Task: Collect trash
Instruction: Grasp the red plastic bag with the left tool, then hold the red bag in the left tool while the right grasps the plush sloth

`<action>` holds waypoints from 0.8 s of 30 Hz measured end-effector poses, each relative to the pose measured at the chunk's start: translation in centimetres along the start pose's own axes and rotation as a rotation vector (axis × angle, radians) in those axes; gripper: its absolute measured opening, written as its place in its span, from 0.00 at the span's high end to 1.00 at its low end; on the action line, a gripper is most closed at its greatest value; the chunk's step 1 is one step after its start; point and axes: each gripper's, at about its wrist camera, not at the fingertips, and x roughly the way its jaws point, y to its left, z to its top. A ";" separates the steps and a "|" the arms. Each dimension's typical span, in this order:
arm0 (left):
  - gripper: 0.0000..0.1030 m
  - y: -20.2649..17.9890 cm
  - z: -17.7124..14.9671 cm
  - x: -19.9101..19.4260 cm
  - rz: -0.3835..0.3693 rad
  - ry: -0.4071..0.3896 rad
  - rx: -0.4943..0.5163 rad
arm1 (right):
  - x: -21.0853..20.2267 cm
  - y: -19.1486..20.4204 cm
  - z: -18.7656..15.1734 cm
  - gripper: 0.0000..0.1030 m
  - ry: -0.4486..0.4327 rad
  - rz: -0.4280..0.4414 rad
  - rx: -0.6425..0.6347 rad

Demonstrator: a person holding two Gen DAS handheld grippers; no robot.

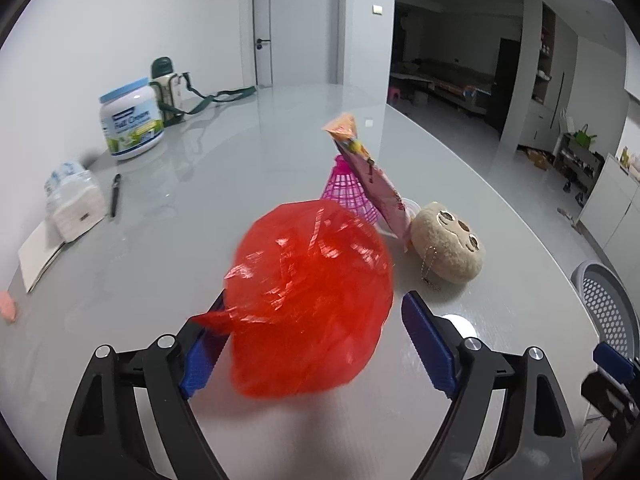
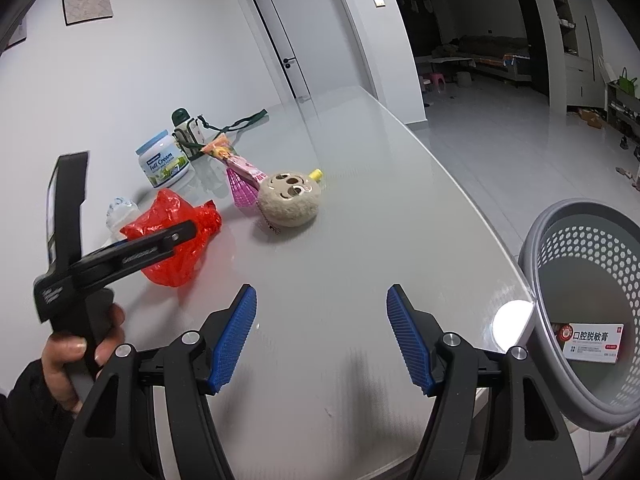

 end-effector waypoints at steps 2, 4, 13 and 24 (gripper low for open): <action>0.20 -0.1 0.1 0.8 0.007 0.009 0.012 | 0.3 0.1 0.0 0.37 0.007 -0.003 -0.003; 0.24 0.1 -0.1 1.3 0.002 0.018 0.012 | 0.6 0.1 0.0 0.37 0.012 -0.005 -0.005; 0.59 0.8 -0.4 1.6 -0.017 0.022 0.024 | 2.6 1.0 0.3 0.37 0.042 -0.013 -0.017; 0.69 1.7 -0.4 0.6 -0.026 0.003 0.005 | 4.2 2.2 2.5 0.37 0.030 -0.025 -0.081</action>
